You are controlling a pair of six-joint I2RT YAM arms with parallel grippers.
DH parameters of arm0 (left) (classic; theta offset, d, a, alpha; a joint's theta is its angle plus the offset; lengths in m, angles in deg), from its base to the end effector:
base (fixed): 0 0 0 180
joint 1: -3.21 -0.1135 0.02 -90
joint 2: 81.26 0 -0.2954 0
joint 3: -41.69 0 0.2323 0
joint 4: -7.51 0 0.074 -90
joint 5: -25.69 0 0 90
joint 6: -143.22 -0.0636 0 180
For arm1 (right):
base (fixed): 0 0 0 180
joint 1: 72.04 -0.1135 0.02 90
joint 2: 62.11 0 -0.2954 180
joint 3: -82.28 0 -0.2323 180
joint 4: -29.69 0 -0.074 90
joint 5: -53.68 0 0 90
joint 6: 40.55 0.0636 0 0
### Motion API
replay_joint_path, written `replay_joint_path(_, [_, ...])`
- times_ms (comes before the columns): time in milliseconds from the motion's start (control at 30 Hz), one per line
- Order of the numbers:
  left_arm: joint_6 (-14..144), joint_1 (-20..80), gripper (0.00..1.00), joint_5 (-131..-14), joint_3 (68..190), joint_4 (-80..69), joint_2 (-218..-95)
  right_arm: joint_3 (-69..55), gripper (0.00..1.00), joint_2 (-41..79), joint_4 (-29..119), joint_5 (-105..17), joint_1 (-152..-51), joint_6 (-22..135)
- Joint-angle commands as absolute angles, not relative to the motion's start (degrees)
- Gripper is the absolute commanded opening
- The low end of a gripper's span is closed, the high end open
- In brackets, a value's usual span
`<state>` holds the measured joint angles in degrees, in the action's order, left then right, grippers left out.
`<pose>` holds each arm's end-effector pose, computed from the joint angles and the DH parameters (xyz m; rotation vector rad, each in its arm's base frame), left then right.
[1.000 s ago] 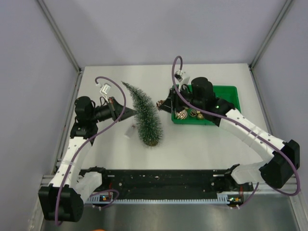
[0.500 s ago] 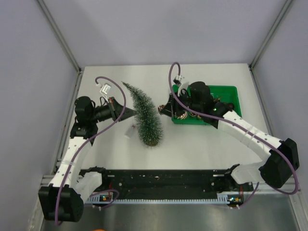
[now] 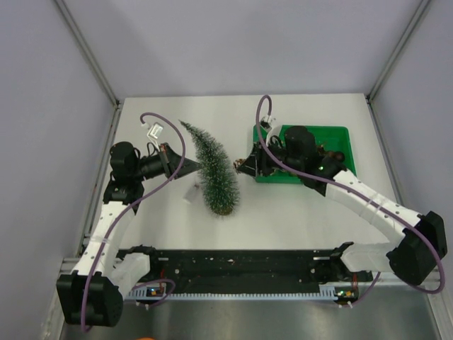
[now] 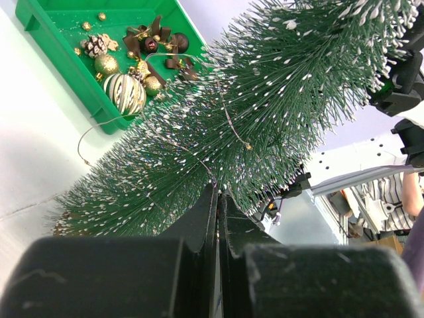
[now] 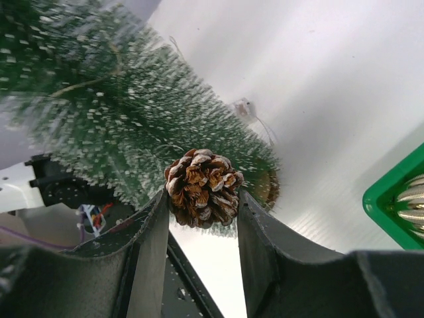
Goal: Decorate the small christmas tree
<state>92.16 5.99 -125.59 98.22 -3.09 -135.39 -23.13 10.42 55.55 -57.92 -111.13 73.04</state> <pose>0.1796 -0.0646 0.3477 0.2934 1.8351 -1.4252 0.2067 0.1981 0.3499 -0.5432 2.0502 1.0565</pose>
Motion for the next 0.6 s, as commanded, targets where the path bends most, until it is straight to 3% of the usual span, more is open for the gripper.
replay_joint_path(0, [92.42,6.19,0.0,-126.8,98.5,-0.86,-134.61,-22.72,0.16,6.88,50.02,-60.22,-110.97,74.93])
replay_joint_path(567, [92.42,6.19,0.0,-126.72,98.5,-0.86,-134.87,-24.12,0.15,6.0,48.62,-61.1,-110.97,75.81])
